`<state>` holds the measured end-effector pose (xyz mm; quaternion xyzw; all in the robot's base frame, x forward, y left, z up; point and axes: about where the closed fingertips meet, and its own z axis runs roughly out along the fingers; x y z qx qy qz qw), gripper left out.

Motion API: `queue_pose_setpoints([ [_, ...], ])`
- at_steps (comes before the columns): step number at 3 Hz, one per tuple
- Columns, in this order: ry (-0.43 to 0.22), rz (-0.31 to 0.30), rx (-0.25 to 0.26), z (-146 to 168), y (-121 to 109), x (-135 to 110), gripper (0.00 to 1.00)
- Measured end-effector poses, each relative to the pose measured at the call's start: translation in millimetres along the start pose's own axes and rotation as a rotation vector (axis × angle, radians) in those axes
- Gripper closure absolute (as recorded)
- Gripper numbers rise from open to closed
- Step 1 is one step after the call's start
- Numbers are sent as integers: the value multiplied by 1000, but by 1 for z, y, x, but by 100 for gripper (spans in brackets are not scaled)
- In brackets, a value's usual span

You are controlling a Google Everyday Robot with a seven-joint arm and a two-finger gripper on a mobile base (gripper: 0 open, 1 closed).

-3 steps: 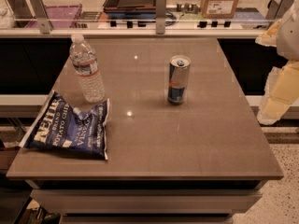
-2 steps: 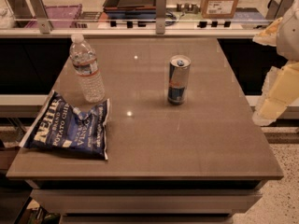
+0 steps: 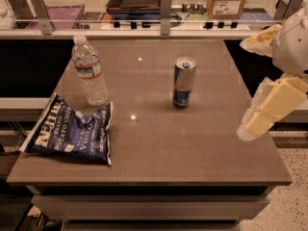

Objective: Pick blue chip bag

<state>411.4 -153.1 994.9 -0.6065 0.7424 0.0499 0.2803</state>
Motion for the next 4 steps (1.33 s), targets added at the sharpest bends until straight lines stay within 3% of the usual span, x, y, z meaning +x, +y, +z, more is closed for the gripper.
queue_pose_setpoints([
  [1,-144,-24,-38,16,20,-28,0],
  [2,-206,-27,-31,36,27,-46,0],
  [3,-187,-37,17,61,31,-76,0],
  [4,-69,-25,108,83,19,-78,0],
])
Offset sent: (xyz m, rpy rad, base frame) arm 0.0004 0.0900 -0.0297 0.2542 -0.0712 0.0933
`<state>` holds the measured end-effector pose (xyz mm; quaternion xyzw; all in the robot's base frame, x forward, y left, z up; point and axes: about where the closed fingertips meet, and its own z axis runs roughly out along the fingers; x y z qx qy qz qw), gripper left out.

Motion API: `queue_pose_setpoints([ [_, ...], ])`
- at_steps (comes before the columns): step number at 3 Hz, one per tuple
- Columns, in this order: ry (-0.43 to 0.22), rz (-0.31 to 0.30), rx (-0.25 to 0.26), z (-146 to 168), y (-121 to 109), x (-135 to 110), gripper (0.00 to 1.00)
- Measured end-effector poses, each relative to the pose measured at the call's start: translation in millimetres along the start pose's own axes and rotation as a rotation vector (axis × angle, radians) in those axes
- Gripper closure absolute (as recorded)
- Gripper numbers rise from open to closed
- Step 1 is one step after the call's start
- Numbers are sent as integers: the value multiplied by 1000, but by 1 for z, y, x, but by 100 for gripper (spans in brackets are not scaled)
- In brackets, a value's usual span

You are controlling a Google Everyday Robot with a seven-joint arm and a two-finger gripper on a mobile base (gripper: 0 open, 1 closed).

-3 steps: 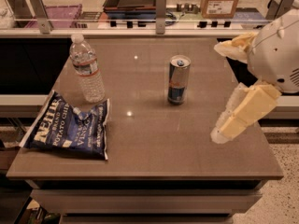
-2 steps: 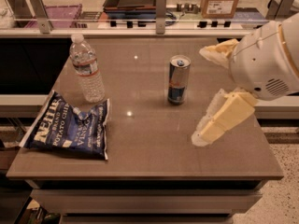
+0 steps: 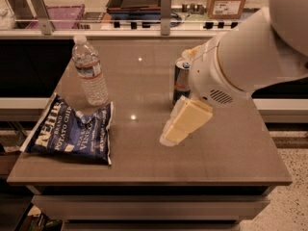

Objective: Pick blue chip bag

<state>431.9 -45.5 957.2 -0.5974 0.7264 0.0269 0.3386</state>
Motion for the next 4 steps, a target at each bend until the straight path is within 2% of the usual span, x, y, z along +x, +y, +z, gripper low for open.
queue_pose_setpoints([
  [1,-5,-3,0,-1,1,-3,0],
  [2,-44,-29,-41,7,1,-12,0],
  [3,-113,-57,-118,34,13,-26,0],
  [4,-169,-70,-164,52,32,-37,0],
])
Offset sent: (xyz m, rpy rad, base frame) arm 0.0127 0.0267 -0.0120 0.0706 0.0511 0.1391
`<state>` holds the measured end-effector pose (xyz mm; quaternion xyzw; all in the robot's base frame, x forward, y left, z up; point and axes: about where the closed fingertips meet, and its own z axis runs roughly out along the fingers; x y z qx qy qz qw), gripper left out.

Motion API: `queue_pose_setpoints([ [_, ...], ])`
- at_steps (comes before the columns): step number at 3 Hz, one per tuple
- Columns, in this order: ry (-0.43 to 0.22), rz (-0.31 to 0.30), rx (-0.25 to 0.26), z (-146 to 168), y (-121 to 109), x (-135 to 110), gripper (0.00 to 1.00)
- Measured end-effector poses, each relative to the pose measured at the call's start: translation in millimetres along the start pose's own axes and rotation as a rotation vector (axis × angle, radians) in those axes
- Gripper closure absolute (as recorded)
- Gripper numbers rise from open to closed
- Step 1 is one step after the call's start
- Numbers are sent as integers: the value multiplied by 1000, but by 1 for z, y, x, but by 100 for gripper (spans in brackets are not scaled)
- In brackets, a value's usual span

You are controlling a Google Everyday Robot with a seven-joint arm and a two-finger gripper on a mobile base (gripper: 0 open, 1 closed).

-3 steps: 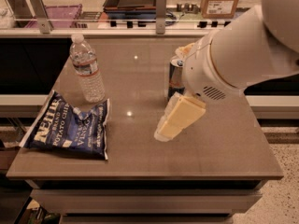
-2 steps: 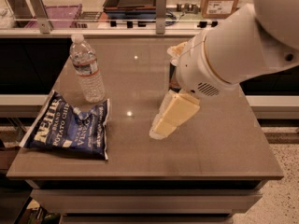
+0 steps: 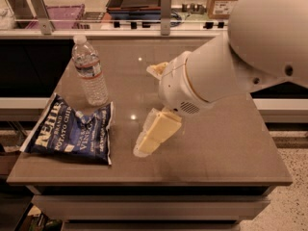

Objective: Pick blue chip bag

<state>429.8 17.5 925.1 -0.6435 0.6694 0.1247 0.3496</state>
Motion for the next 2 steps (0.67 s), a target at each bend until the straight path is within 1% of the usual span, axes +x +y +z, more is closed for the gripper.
queue_pose_setpoints([
  [1,-47,-4,-18,18,15,-7,0],
  [2,-66,-5,-12,36,20,-15,0],
])
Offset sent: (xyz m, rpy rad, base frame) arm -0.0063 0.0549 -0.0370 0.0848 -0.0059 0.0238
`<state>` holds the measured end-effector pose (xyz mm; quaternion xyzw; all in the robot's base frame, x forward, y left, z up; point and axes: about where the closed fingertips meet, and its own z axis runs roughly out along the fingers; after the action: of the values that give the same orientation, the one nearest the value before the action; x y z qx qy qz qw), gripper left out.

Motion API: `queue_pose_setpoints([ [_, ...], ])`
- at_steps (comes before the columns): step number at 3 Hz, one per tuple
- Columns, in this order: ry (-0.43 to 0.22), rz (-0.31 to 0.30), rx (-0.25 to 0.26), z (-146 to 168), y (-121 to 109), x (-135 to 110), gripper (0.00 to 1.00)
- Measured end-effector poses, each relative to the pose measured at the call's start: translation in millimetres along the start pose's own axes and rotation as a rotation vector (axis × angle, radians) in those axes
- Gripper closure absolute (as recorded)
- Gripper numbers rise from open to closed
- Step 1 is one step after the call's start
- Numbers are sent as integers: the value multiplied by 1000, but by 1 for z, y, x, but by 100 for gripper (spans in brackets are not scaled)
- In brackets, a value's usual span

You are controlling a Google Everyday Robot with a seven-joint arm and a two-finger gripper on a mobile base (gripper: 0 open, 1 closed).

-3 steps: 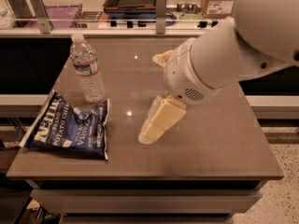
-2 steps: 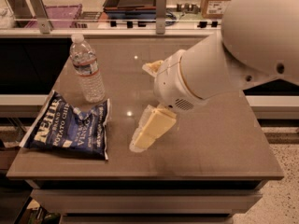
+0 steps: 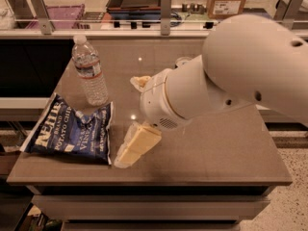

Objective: Pick blue chip bag

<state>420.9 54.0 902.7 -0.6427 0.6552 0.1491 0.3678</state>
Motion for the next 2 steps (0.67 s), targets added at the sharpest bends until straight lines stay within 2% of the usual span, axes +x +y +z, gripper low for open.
queue_pose_setpoints([
  [1,-28,10,4,20,-8,0,0],
  [2,-80,12,-15,42,-17,-4,0],
])
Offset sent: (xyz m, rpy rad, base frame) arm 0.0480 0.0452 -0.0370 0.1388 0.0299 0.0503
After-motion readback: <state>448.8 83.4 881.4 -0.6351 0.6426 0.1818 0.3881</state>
